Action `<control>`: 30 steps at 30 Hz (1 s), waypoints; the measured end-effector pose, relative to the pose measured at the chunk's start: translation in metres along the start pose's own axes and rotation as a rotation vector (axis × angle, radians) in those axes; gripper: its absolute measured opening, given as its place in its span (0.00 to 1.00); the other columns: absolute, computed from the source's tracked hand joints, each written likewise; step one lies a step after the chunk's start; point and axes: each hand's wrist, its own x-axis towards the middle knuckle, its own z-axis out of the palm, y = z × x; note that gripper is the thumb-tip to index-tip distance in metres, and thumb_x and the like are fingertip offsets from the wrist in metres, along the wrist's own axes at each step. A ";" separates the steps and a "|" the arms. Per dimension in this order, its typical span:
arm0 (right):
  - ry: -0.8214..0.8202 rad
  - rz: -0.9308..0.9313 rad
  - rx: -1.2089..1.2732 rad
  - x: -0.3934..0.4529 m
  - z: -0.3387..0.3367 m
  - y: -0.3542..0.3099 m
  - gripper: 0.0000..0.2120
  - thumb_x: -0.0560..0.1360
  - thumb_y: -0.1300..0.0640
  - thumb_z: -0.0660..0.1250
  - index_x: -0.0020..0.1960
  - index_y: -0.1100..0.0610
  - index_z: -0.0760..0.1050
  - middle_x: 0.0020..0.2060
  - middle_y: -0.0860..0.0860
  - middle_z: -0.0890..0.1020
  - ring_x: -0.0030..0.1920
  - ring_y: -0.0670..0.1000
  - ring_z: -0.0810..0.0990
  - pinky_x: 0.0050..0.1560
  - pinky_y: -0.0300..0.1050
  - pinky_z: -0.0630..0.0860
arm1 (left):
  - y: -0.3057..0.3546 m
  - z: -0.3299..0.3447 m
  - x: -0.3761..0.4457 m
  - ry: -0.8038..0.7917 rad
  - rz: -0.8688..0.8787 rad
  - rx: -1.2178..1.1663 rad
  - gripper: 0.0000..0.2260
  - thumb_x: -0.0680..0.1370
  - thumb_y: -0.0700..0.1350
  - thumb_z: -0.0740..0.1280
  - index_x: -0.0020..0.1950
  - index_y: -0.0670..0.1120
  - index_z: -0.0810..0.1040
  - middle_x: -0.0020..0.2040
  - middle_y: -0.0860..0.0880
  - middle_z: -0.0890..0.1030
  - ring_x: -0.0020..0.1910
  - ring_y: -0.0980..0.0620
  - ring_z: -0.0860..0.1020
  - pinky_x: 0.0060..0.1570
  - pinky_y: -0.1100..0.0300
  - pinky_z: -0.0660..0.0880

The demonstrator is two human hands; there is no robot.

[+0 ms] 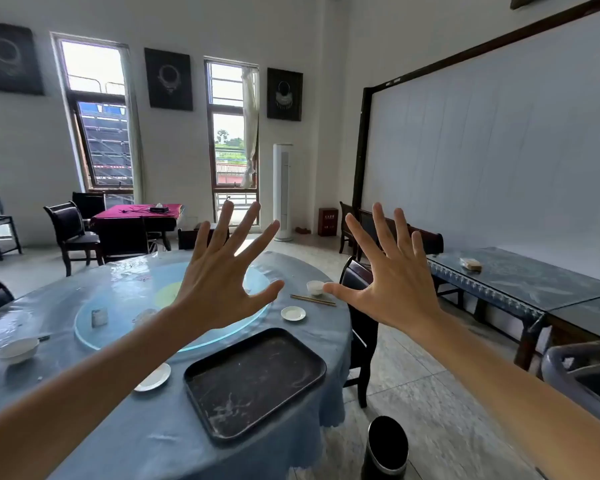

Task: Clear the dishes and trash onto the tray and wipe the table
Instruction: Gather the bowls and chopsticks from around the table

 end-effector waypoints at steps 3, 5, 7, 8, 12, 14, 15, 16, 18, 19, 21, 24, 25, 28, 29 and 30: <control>-0.012 0.013 -0.020 0.004 0.009 0.009 0.56 0.64 0.13 0.53 0.83 0.37 0.38 0.84 0.50 0.38 0.82 0.56 0.35 0.78 0.63 0.40 | 0.004 0.010 0.007 -0.016 0.012 0.011 0.40 0.75 0.71 0.58 0.83 0.58 0.50 0.84 0.51 0.43 0.82 0.41 0.40 0.76 0.38 0.43; -0.015 0.026 -0.003 0.008 0.020 0.019 0.55 0.65 0.14 0.54 0.83 0.37 0.38 0.84 0.50 0.39 0.83 0.56 0.35 0.78 0.62 0.39 | 0.007 0.025 0.013 -0.026 0.011 0.010 0.40 0.76 0.71 0.57 0.83 0.58 0.50 0.84 0.51 0.42 0.82 0.41 0.40 0.77 0.37 0.44; -0.024 0.024 0.005 0.013 0.033 0.031 0.55 0.65 0.14 0.54 0.83 0.36 0.38 0.84 0.49 0.38 0.83 0.56 0.35 0.77 0.62 0.38 | 0.010 0.040 0.021 -0.029 0.012 0.005 0.40 0.76 0.72 0.57 0.83 0.58 0.50 0.84 0.50 0.42 0.82 0.42 0.39 0.77 0.37 0.43; -0.031 0.024 0.021 0.017 0.040 0.039 0.55 0.65 0.14 0.54 0.82 0.36 0.38 0.84 0.49 0.38 0.83 0.56 0.35 0.77 0.62 0.38 | 0.010 0.049 0.026 -0.033 0.010 -0.002 0.40 0.76 0.72 0.57 0.83 0.58 0.50 0.84 0.50 0.42 0.82 0.42 0.39 0.77 0.37 0.43; -0.057 0.027 0.029 0.037 0.068 0.076 0.55 0.65 0.14 0.55 0.82 0.35 0.36 0.83 0.49 0.37 0.82 0.56 0.34 0.77 0.61 0.36 | 0.019 0.089 0.049 -0.060 -0.012 -0.018 0.40 0.76 0.72 0.56 0.83 0.57 0.50 0.84 0.50 0.42 0.82 0.42 0.38 0.77 0.38 0.41; -0.074 0.035 0.031 0.048 0.081 0.096 0.54 0.65 0.14 0.53 0.82 0.35 0.35 0.83 0.49 0.36 0.82 0.56 0.34 0.77 0.61 0.37 | 0.023 0.110 0.063 -0.077 -0.024 -0.032 0.39 0.76 0.71 0.56 0.83 0.58 0.50 0.84 0.50 0.42 0.82 0.42 0.38 0.77 0.39 0.40; -0.082 0.037 0.036 0.053 0.087 0.107 0.54 0.65 0.14 0.52 0.82 0.35 0.35 0.83 0.49 0.36 0.82 0.56 0.33 0.78 0.62 0.37 | 0.024 0.121 0.070 -0.086 -0.028 -0.032 0.39 0.76 0.71 0.56 0.83 0.58 0.50 0.84 0.50 0.42 0.82 0.43 0.38 0.77 0.39 0.40; -0.093 0.042 0.044 0.059 0.093 0.116 0.54 0.64 0.14 0.51 0.81 0.35 0.35 0.83 0.49 0.36 0.82 0.56 0.33 0.78 0.62 0.38 | 0.026 0.133 0.078 -0.093 -0.035 -0.030 0.39 0.76 0.71 0.56 0.83 0.58 0.50 0.84 0.50 0.42 0.82 0.43 0.38 0.77 0.40 0.40; -0.114 0.043 0.077 0.069 0.106 0.136 0.53 0.64 0.14 0.50 0.81 0.34 0.35 0.83 0.49 0.37 0.82 0.55 0.32 0.78 0.62 0.38 | 0.030 0.156 0.093 -0.108 -0.047 -0.045 0.39 0.76 0.71 0.57 0.83 0.58 0.49 0.84 0.51 0.42 0.82 0.43 0.37 0.77 0.40 0.40; -0.124 0.040 0.096 0.074 0.113 0.145 0.53 0.64 0.14 0.50 0.81 0.33 0.34 0.83 0.48 0.37 0.82 0.54 0.32 0.77 0.61 0.37 | 0.033 0.167 0.098 -0.113 -0.056 -0.060 0.39 0.76 0.70 0.58 0.83 0.58 0.49 0.84 0.51 0.42 0.82 0.43 0.37 0.77 0.39 0.40; -0.149 0.027 0.117 0.082 0.129 0.162 0.53 0.64 0.14 0.50 0.80 0.33 0.33 0.83 0.47 0.37 0.81 0.53 0.30 0.77 0.61 0.37 | 0.039 0.193 0.106 -0.124 -0.071 -0.081 0.39 0.76 0.70 0.59 0.83 0.58 0.49 0.84 0.52 0.41 0.82 0.44 0.37 0.78 0.38 0.42; -0.182 0.018 0.135 0.092 0.157 0.183 0.52 0.65 0.15 0.52 0.81 0.33 0.34 0.83 0.47 0.37 0.80 0.52 0.29 0.77 0.60 0.37 | 0.043 0.231 0.112 -0.169 -0.096 -0.093 0.40 0.76 0.71 0.57 0.83 0.59 0.47 0.84 0.53 0.41 0.82 0.45 0.36 0.78 0.38 0.42; -0.196 0.019 0.141 0.095 0.168 0.190 0.52 0.66 0.16 0.54 0.81 0.33 0.34 0.83 0.47 0.36 0.80 0.52 0.29 0.77 0.59 0.37 | 0.043 0.243 0.114 -0.190 -0.105 -0.093 0.40 0.76 0.72 0.56 0.83 0.60 0.47 0.84 0.53 0.40 0.82 0.45 0.36 0.78 0.39 0.42; -0.227 0.019 0.161 0.104 0.204 0.206 0.51 0.67 0.17 0.57 0.79 0.32 0.33 0.83 0.47 0.37 0.81 0.52 0.30 0.77 0.58 0.38 | 0.035 0.276 0.121 -0.245 -0.127 -0.086 0.40 0.76 0.71 0.56 0.83 0.60 0.46 0.84 0.53 0.40 0.82 0.45 0.37 0.78 0.38 0.43; -0.233 0.021 0.162 0.108 0.216 0.211 0.51 0.68 0.17 0.58 0.79 0.31 0.33 0.83 0.47 0.37 0.81 0.53 0.31 0.77 0.59 0.38 | 0.031 0.287 0.125 -0.255 -0.138 -0.089 0.40 0.76 0.71 0.58 0.83 0.60 0.46 0.84 0.53 0.40 0.82 0.45 0.36 0.78 0.37 0.43; -0.236 0.025 0.160 0.113 0.229 0.216 0.51 0.68 0.17 0.58 0.79 0.31 0.32 0.84 0.47 0.38 0.82 0.53 0.32 0.77 0.60 0.38 | 0.027 0.299 0.130 -0.265 -0.149 -0.095 0.40 0.76 0.70 0.59 0.83 0.60 0.46 0.84 0.53 0.40 0.82 0.45 0.36 0.78 0.37 0.43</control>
